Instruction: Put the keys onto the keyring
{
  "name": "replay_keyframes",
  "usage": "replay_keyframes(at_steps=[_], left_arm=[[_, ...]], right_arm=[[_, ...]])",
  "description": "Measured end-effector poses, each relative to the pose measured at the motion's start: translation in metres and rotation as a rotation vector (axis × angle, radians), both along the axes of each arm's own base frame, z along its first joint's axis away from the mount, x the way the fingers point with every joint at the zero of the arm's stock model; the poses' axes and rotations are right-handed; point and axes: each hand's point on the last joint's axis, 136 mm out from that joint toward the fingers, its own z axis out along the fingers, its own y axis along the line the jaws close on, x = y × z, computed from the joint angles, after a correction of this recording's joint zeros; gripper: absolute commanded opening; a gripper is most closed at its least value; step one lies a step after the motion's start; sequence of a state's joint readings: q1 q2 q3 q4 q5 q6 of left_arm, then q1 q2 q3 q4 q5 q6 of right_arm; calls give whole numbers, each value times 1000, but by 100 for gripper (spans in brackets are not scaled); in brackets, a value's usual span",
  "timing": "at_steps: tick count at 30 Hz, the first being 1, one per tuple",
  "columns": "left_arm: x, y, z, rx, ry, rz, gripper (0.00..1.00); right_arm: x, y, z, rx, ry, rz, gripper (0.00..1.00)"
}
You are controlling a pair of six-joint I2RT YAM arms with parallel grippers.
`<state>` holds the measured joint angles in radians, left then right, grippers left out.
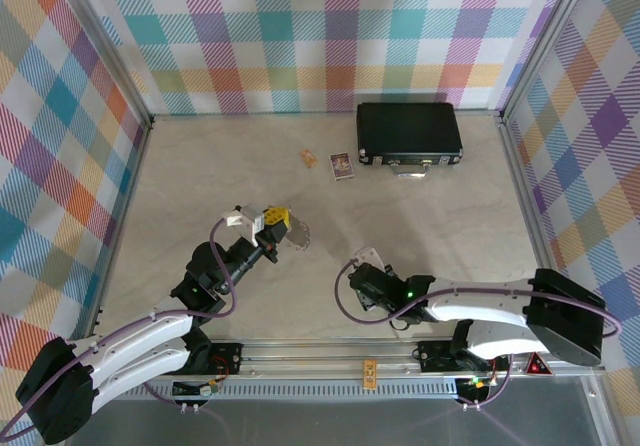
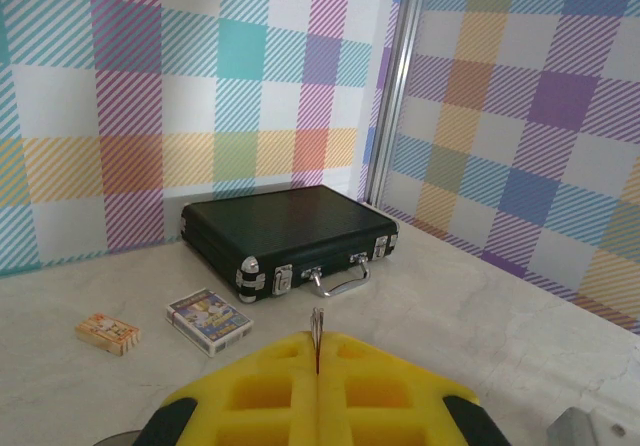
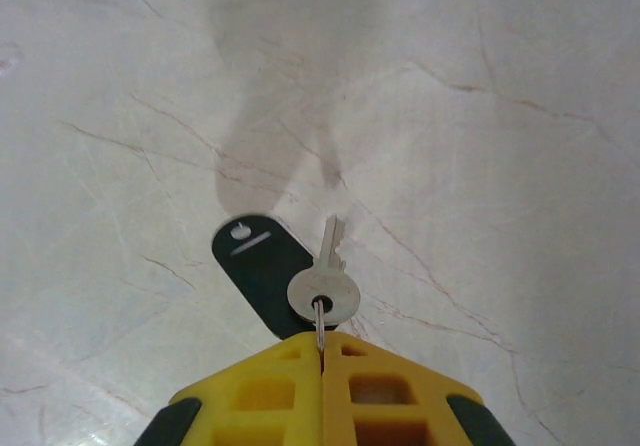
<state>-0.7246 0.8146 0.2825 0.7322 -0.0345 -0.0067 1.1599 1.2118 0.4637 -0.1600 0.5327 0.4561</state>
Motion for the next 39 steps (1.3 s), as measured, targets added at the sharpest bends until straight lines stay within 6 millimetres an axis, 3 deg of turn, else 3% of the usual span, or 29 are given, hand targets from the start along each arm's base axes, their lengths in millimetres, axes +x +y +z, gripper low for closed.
replay_keyframes(at_steps=[15,29,39], left_arm=[[-1,-6,-7,18,15,-31,0],[1,-36,-53,161,76,-149,0],[-15,-57,-45,175,35,-304,0]], right_arm=[[1,0,52,125,-98,45,0],[2,1,98,136,-267,191,0],[-2,9,120,104,-354,325,0]])
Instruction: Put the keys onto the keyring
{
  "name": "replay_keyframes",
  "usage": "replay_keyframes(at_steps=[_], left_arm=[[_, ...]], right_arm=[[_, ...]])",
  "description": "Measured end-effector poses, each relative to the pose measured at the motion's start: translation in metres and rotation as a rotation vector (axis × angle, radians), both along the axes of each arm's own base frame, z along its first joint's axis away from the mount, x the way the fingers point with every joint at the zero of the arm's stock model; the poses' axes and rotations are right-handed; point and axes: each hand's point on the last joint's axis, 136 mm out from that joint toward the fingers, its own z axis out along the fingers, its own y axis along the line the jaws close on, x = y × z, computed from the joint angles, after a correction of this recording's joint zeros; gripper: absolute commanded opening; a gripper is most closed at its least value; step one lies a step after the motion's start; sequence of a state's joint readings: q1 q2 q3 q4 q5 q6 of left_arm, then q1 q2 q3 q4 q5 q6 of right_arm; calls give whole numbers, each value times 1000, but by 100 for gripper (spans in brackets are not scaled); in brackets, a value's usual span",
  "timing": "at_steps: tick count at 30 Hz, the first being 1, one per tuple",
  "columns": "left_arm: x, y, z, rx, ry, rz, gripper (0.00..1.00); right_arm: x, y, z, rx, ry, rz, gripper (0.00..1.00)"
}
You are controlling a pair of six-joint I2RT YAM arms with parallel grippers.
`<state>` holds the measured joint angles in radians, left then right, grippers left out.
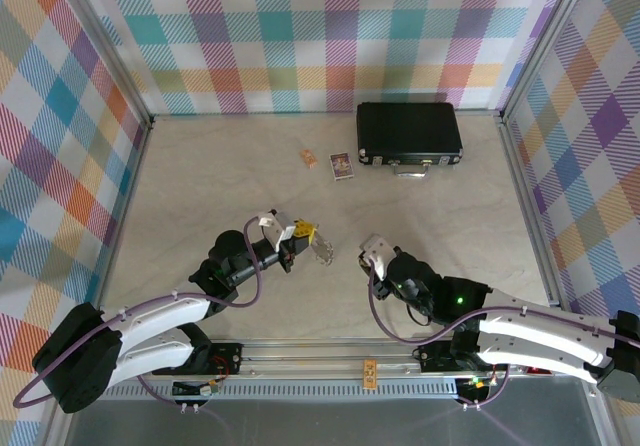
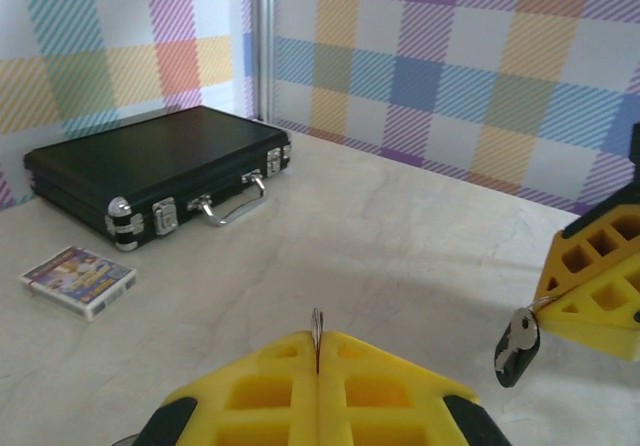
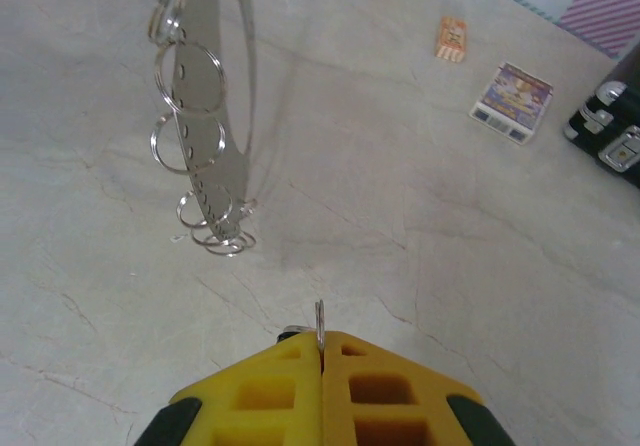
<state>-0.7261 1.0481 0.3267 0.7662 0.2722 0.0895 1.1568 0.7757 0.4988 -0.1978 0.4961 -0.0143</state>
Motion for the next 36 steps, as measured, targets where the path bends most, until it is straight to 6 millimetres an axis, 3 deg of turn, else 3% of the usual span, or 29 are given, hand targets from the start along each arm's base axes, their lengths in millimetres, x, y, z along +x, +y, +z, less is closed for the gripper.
replay_keyframes(at_steps=[4,13,22,36], left_arm=[[-7,-3,4,-3,-20,-39,0],[-23,0,29,-22,-134,-91,0],[-30,-8,11,48,-162,-143,0],[-47,-16,-1,133,-243,-189,0]], right_arm=[[-5,6,5,-18,-16,67,0],[-14,31,39,-56,-84,242,0],[-12,41,33,-200,-169,347,0],[-10,54,52,-336,-336,485,0]])
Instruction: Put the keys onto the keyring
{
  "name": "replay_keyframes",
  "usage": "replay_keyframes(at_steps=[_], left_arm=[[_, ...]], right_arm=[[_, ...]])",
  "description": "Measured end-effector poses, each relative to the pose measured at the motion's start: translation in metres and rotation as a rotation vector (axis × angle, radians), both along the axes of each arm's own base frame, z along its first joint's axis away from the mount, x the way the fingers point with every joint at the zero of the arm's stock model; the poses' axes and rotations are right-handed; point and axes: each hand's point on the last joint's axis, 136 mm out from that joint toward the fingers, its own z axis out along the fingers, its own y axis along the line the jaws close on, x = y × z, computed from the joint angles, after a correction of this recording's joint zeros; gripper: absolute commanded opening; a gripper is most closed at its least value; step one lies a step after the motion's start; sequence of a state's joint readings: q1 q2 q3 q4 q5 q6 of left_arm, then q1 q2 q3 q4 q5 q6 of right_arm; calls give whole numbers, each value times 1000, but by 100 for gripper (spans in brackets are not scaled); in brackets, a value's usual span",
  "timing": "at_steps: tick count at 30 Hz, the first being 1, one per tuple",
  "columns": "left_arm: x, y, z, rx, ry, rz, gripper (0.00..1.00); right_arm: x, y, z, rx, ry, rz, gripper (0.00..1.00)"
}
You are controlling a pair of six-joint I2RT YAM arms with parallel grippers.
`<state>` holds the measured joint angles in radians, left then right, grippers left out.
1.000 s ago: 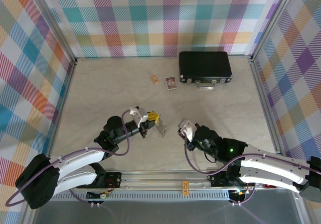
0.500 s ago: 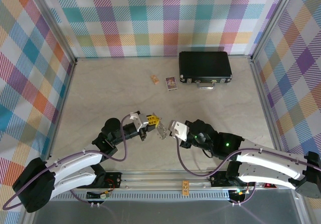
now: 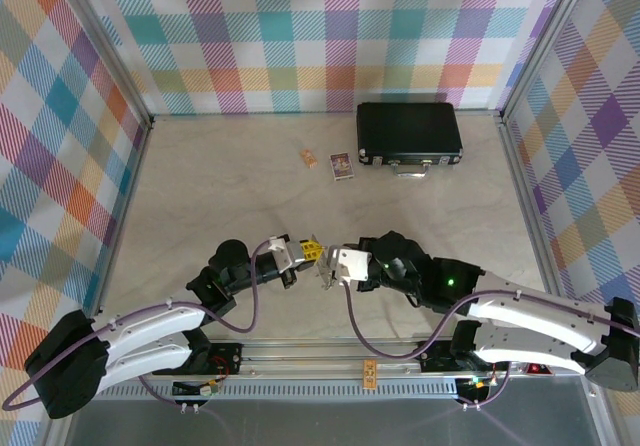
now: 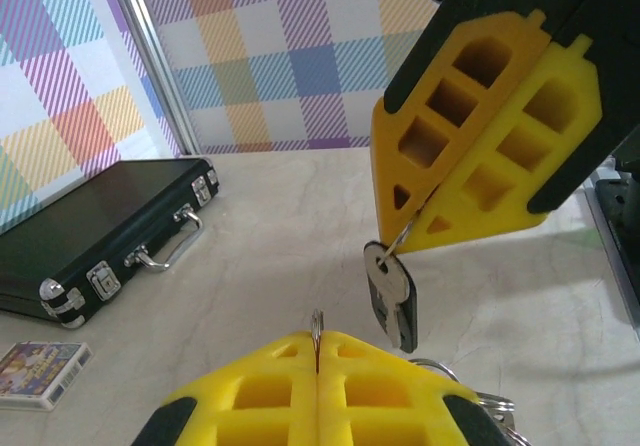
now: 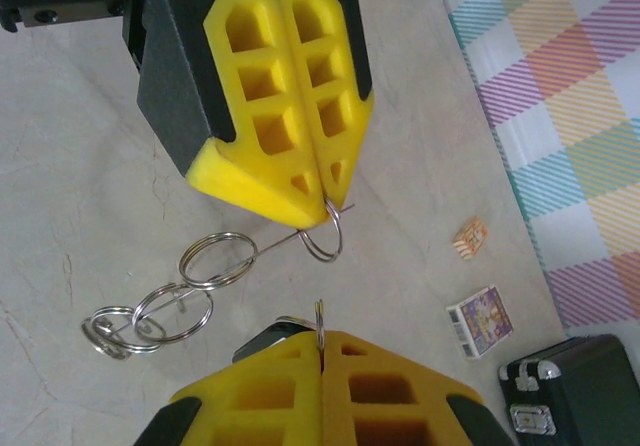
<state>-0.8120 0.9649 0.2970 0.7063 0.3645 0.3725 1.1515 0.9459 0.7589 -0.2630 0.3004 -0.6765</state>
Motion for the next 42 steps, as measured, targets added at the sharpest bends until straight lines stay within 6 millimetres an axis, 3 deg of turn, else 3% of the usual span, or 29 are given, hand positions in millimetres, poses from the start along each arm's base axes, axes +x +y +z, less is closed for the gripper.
replay_keyframes(at_steps=[7,15,42], left_arm=[[-5,2,11,-13,-52,7,0],[-6,3,3,20,-52,14,0],[-7,5,6,17,-68,18,0]], right_arm=[[2,7,6,-25,-9,36,0],[6,10,11,-32,7,40,0],[7,15,-1,-56,47,58,0]])
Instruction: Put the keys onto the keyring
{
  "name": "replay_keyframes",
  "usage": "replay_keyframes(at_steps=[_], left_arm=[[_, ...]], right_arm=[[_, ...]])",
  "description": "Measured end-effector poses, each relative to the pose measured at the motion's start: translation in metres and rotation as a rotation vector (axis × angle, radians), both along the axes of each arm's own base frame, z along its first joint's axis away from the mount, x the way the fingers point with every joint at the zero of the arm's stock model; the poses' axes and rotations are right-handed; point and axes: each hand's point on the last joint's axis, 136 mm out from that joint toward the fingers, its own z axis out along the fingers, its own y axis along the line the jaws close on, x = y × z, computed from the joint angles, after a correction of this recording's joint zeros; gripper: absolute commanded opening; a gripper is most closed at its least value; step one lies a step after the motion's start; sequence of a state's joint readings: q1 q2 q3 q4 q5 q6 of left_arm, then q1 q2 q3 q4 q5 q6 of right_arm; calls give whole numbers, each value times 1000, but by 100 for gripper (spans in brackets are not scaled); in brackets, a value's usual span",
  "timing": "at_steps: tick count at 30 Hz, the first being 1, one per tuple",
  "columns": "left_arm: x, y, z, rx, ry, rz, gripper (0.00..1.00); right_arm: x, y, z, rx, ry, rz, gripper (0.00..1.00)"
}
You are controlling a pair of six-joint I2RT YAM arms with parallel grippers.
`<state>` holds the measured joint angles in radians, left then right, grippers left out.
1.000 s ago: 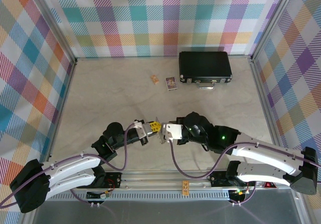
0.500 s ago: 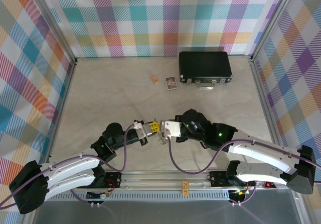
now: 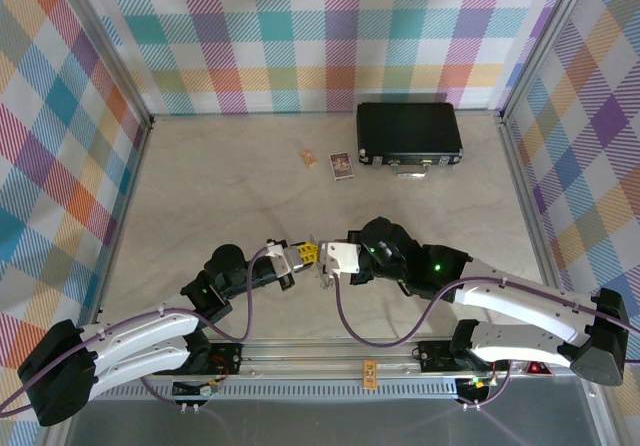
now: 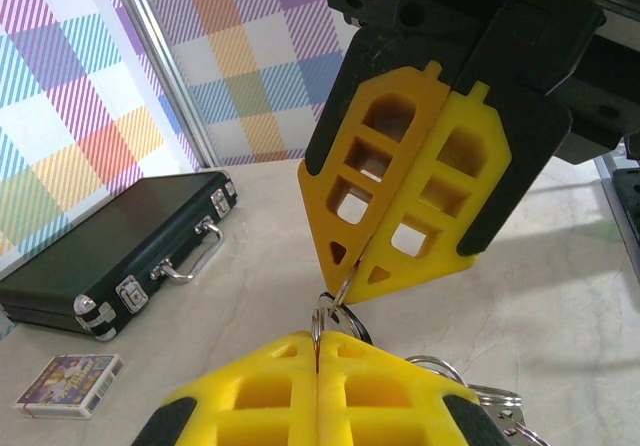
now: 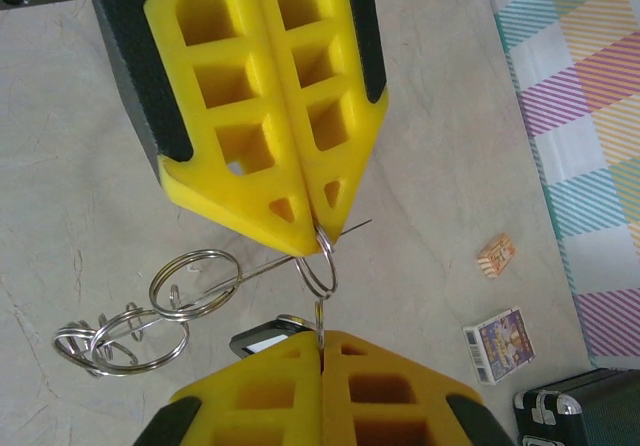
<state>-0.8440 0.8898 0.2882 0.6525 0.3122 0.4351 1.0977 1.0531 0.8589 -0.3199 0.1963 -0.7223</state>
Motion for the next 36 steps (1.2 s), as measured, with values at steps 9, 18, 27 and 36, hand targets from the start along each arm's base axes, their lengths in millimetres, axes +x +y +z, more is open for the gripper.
replay_keyframes(at_steps=[9,18,27,36], left_arm=[[0,0,-1,4,3,0,0],[0,0,-5,16,15,0,0],[-1,0,-4,14,13,-1,0],[-1,1,-3,13,12,-1,0]], right_arm=[[0,0,0,2,2,-2,0],[0,0,1,6,3,-5,0],[0,0,1,6,4,-4,0],[2,2,-5,-8,15,-4,0]])
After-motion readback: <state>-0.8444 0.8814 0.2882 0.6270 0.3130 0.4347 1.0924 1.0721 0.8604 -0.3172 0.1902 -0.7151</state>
